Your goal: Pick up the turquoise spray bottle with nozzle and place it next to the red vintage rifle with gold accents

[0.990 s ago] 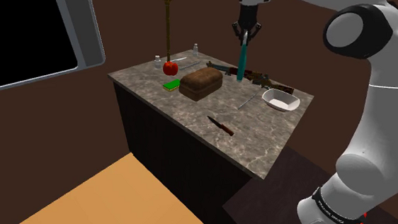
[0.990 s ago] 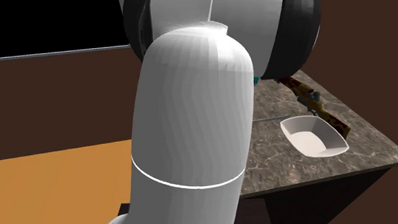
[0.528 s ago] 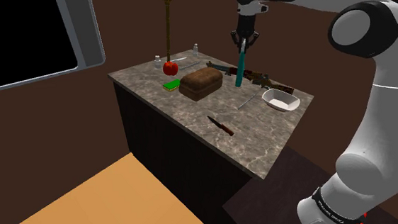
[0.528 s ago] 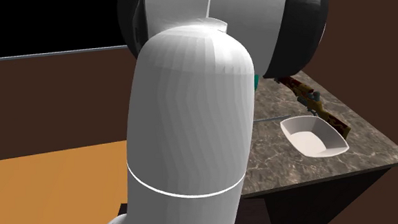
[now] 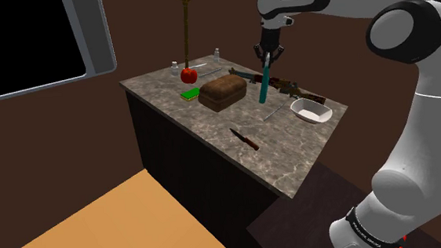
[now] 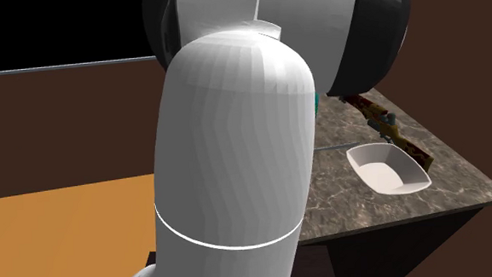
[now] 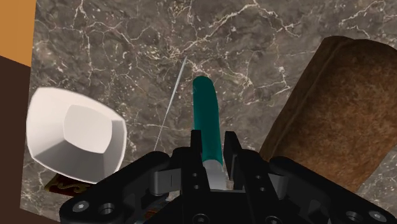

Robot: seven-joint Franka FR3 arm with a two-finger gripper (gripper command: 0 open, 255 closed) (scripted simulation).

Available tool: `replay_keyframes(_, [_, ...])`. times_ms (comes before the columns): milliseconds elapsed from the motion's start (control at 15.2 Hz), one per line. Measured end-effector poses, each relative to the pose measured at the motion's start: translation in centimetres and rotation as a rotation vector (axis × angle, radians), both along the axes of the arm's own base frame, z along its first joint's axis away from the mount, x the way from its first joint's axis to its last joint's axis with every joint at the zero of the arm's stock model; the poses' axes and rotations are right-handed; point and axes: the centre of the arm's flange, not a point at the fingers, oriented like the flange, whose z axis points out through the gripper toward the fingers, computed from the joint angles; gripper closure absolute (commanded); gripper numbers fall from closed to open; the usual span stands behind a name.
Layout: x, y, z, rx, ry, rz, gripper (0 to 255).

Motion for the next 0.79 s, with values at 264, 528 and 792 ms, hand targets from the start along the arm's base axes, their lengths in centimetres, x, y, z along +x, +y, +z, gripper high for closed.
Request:
replay_keyframes(264, [0.1,0.0,-1.9,0.0,0.0,0.0,255])
replay_keyframes(528, [0.1,-0.1,-4.1,0.0,0.0,0.0,255])
replay_keyframes(792, [0.0,0.0,-6.3,0.0,0.0,0.0,255])
